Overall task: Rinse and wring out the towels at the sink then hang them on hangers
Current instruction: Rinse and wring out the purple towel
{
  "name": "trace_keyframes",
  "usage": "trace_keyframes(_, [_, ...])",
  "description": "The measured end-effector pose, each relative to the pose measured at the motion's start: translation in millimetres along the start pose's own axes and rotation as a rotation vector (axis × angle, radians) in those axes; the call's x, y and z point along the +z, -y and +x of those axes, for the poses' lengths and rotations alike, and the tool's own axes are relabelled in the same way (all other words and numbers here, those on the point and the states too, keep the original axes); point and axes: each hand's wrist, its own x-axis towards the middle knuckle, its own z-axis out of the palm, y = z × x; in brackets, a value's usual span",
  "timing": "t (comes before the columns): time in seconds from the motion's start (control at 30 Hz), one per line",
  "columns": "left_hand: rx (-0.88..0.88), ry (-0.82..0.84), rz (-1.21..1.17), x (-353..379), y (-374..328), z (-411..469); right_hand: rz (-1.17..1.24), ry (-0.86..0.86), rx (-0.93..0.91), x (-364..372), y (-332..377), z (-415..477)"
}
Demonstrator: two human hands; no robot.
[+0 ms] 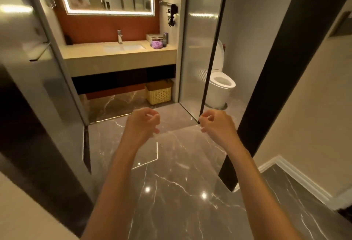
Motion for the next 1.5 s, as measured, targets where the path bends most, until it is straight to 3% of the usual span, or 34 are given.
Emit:
trace_keyframes(0.43, [0.065, -0.136, 0.065, 47.6, 13.3, 383.3, -0.011, 0.065, -0.142, 58.9, 43.3, 392.5])
trace_keyframes(0.67, [-0.03, -0.19, -0.014, 68.4, 20.8, 592.8, -0.005, 0.129, -0.194, 98.2, 58.8, 615.7])
trace_keyframes(0.9, [-0.071, -0.263, 0.071, 56.0, 37.7, 816.7, 0.007, 0.169, -0.214, 163.2, 106.4, 842.4])
trace_keyframes(1.13, [-0.065, -0.194, 0.089, 57.4, 79.8, 1025.8, -0.007, 0.197, -0.181, 247.4, 133.9, 1049.8])
trace_keyframes(1.37, [-0.085, -0.151, 0.146, 39.3, 98.3, 1276.7, 0.042, 0.064, -0.095, 311.5, 176.7, 1266.7])
trace_keyframes(1.5, [-0.119, -0.078, 0.179, 52.2, 120.3, 1368.0, -0.01, 0.065, -0.032, 336.0, 171.6, 1347.3])
